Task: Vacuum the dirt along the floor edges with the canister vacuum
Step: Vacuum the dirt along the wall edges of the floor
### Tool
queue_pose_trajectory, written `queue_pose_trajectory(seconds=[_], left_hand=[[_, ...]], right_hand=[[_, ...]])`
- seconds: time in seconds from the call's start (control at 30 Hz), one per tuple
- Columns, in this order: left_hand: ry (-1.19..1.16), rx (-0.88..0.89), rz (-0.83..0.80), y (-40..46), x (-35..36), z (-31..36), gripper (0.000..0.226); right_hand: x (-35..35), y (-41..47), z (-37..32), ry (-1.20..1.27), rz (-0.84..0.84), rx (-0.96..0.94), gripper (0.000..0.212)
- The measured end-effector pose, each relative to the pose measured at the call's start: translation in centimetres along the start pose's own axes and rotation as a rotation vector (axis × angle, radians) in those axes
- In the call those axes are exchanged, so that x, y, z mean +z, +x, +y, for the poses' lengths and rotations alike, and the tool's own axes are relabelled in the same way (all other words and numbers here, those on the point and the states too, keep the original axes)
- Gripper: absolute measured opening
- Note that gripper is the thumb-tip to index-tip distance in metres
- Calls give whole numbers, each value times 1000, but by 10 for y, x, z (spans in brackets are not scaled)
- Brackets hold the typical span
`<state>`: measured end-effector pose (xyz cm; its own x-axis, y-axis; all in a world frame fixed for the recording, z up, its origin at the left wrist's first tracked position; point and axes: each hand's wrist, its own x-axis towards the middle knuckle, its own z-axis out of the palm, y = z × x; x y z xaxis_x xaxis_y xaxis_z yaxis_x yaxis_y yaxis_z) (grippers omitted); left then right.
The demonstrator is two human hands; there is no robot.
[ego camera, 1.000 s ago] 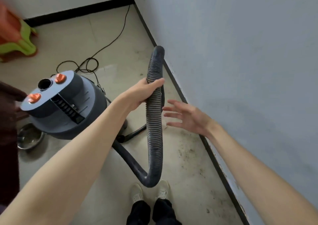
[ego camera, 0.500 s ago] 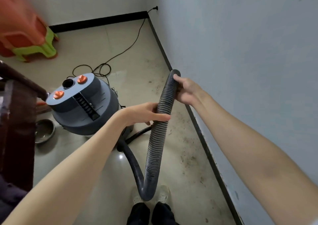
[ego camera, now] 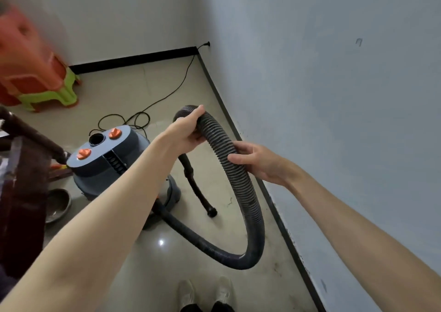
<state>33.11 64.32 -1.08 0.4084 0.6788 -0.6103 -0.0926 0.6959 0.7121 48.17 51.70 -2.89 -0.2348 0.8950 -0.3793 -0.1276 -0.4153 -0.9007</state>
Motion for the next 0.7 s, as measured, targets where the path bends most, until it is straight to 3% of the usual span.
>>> queue_pose_trajectory(seconds=[0.1, 0.23, 0.3, 0.4, 0.47, 0.6, 0.7], left_hand=[[65, 24, -114, -22, 7, 2, 28], [314, 116, -261, -57, 24, 4, 15], [392, 151, -329, -71, 27, 4, 23], [549, 201, -364, -85, 24, 5, 39], [723, 257, -374, -95, 24, 3, 32], [963, 297, -429, -99, 12, -6, 38], [785, 129, -443, -88, -18, -3, 57]], right_hand=[[-15, -10, -18, 37, 50, 57, 46], [-18, 13, -51, 163, 273, 120, 69], [-9, 25, -71, 248, 291, 77, 74], [-2, 39, -99, 438, 291, 51, 63], [0, 48, -107, 486, 311, 84, 51], [8, 55, -112, 369, 290, 67, 22], [12, 41, -105, 256, 188, 43, 22]])
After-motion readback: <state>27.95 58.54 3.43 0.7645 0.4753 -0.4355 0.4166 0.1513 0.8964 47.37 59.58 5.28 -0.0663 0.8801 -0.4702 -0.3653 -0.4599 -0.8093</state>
